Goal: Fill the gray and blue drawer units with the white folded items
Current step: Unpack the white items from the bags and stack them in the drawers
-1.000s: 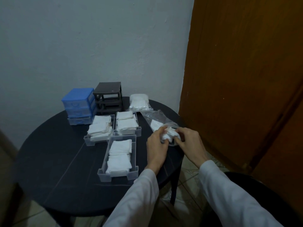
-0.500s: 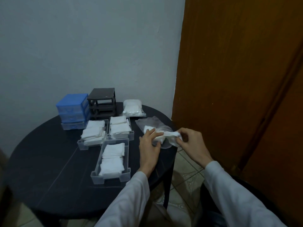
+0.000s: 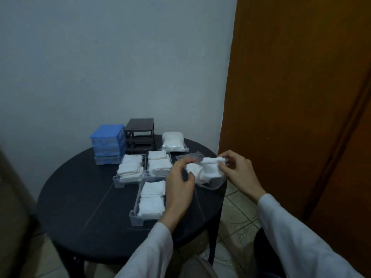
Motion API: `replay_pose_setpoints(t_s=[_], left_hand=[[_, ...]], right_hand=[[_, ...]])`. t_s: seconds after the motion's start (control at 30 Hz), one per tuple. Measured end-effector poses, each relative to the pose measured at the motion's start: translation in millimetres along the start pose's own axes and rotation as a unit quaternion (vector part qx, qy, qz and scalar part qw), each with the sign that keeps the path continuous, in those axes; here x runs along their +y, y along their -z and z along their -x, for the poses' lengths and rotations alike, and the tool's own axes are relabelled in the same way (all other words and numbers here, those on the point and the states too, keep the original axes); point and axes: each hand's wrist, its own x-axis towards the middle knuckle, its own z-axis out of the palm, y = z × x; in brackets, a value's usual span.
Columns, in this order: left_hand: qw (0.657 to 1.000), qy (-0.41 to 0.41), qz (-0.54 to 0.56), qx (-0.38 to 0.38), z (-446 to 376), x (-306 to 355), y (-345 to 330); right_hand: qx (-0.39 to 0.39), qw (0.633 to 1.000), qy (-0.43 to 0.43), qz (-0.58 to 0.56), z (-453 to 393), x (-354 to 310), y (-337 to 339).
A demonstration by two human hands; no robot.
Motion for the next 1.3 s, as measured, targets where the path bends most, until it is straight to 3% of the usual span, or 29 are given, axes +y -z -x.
replay_pose_setpoints(t_s=[0.23, 0.53, 0.77, 0.9, 1.1, 1.3], left_hand=[[0.993, 0.046, -0.104, -0.031, -9.3, -36.2, 81.6], [0.982, 0.184, -0.045, 0.000, 5.3, -81.8, 112.3], [0.979, 0.197, 0.051, -0.011, 10.5, -90.5, 111.7], [0.979, 0.195, 0.053, -0.010, 12.1, -91.7, 111.4], [0.982, 0.184, 0.035, -0.009, 13.9, -93.2, 111.7], [0.983, 0.179, 0.036, -0.012, 14.3, -92.6, 112.5]], right_hand=[[-0.092, 0.995, -0.011, -0.029, -0.4, -25.3, -49.8], [-0.220, 0.973, 0.022, -0.060, 1.8, -53.1, -99.0], [-0.310, 0.950, 0.041, -0.019, -0.4, -56.5, -111.9], [-0.304, 0.950, 0.062, 0.026, 2.3, -58.4, -116.8], [-0.276, 0.937, 0.163, 0.139, 6.8, -60.1, -124.8], [-0.241, 0.941, 0.209, 0.112, 11.0, -61.2, -126.2]])
